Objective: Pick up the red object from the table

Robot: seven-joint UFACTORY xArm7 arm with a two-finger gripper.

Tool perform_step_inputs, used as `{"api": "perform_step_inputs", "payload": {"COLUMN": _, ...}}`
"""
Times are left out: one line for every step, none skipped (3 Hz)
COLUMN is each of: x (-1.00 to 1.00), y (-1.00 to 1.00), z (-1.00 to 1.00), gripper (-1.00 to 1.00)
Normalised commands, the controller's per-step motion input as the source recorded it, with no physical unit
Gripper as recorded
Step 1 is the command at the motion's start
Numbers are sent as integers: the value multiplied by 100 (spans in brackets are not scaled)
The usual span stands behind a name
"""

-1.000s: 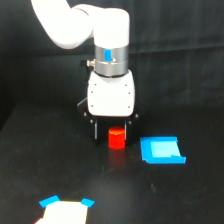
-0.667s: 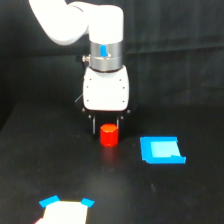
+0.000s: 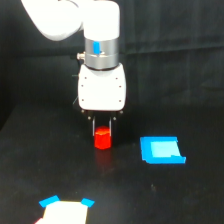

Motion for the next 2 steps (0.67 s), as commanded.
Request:
{"api": "perform_step_inputs", "payload": {"x": 16, "y": -100, "z": 100, "gripper": -68}}
{"api": "perform_step_inputs", "payload": {"x": -71, "y": -100, "z": 100, "gripper": -4}}
